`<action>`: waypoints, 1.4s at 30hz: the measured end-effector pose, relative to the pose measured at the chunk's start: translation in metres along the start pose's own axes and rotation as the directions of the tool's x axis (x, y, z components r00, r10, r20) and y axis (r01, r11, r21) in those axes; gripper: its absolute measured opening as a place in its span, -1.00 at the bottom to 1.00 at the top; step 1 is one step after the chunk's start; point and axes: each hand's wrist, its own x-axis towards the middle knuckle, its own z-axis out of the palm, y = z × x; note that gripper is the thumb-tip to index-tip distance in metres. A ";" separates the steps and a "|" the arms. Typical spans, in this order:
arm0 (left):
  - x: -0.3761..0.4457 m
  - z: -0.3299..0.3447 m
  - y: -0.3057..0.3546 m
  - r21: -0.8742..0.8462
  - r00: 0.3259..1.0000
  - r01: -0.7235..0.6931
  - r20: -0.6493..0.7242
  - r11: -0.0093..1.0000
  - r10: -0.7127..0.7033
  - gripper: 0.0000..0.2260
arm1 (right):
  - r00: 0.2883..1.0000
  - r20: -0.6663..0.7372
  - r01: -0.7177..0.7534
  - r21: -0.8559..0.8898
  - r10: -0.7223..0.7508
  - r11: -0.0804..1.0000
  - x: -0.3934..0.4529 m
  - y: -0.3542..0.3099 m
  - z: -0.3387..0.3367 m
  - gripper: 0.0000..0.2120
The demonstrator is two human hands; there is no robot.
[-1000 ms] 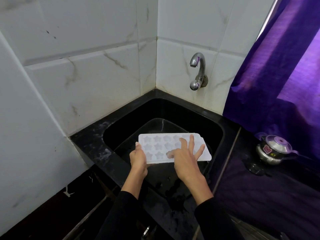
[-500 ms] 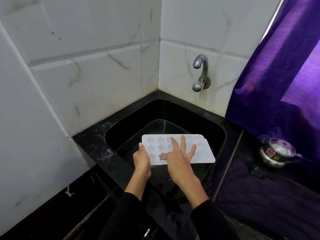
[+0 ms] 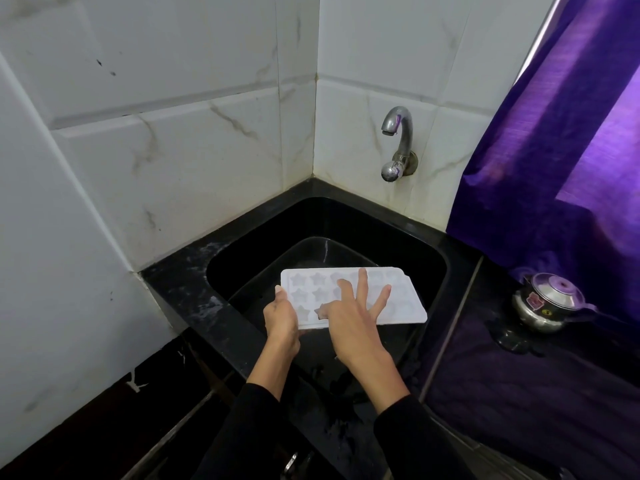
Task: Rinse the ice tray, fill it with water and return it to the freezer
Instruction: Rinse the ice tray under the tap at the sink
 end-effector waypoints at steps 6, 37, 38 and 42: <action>0.000 0.001 0.000 -0.006 1.000 -0.015 0.004 1.000 0.015 -0.65 | 1.000 -0.003 0.010 -0.003 -0.010 1.000 0.000 -0.002 -0.003 -0.63; 0.000 0.000 0.001 -0.018 0.999 -0.043 -0.001 0.999 0.043 -0.63 | 0.990 -0.004 0.141 -0.046 -0.142 0.989 0.015 -0.017 0.015 -0.71; 0.001 0.000 0.001 -0.022 0.999 -0.041 0.000 0.999 0.041 -0.62 | 0.990 0.000 0.143 -0.049 -0.143 0.989 0.016 -0.017 0.016 -0.72; 0.002 -0.002 -0.002 -0.024 0.999 -0.040 0.009 0.999 0.041 -0.63 | 0.991 0.005 0.136 -0.020 -0.136 0.991 0.017 -0.016 0.021 -0.69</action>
